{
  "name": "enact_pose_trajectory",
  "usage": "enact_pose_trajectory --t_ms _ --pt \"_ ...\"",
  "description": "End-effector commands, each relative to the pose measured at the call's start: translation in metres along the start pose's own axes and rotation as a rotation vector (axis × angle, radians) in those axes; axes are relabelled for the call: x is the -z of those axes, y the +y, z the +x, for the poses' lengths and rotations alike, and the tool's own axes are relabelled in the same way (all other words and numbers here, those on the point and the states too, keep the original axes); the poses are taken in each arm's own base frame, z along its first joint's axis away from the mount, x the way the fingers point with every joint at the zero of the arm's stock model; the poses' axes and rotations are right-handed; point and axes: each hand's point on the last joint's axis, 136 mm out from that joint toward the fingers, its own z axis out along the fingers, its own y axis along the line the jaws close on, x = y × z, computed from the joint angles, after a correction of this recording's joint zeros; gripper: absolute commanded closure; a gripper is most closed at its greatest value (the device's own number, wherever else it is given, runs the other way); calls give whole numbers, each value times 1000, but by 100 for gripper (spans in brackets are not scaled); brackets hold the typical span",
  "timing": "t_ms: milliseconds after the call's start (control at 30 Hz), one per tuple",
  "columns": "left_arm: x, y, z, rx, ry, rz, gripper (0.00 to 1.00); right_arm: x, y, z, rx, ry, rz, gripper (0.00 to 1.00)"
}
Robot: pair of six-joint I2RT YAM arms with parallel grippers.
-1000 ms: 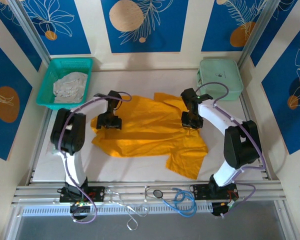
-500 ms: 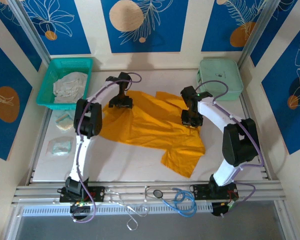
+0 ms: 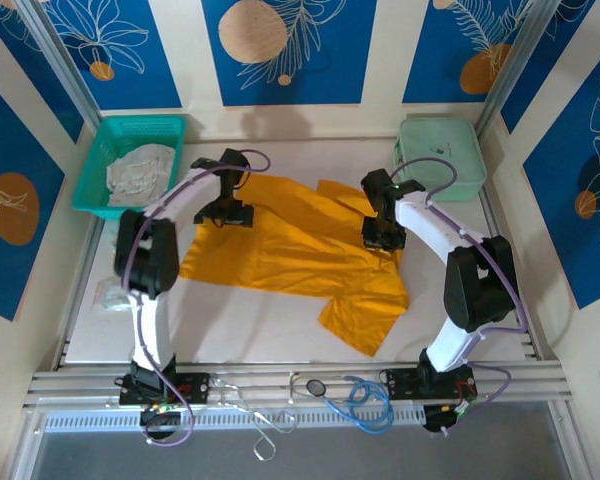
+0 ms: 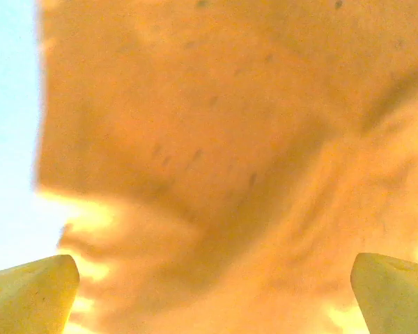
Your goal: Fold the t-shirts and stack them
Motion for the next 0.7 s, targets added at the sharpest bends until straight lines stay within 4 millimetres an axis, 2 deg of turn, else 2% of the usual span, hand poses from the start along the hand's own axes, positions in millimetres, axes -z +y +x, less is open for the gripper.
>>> enact_pose_trajectory --t_ms 0,67,133,200,267,333,367,500,667 --pt "25 26 20 44 -32 -58 0 13 5 2 20 -9 -23 77" --pt "18 32 36 58 -10 -63 3 15 6 3 22 -11 -30 77" --pt "5 31 48 71 30 -54 12 16 6 4 21 -13 -36 77" --pt "-13 23 58 78 69 -22 30 18 6 5 19 -19 -42 77" --pt "-35 15 64 89 100 3 57 19 5 7 18 -23 -47 77" --pt "-53 10 66 91 129 5 76 20 3 9 18 -25 -45 77" --pt "-62 10 66 94 140 -6 81 21 1 10 18 -26 -41 77" --pt "-84 10 74 109 184 -32 84 20 -8 15 3 -34 -38 77" --pt "-83 22 105 134 229 -73 84 15 -23 14 -39 -37 -52 77"
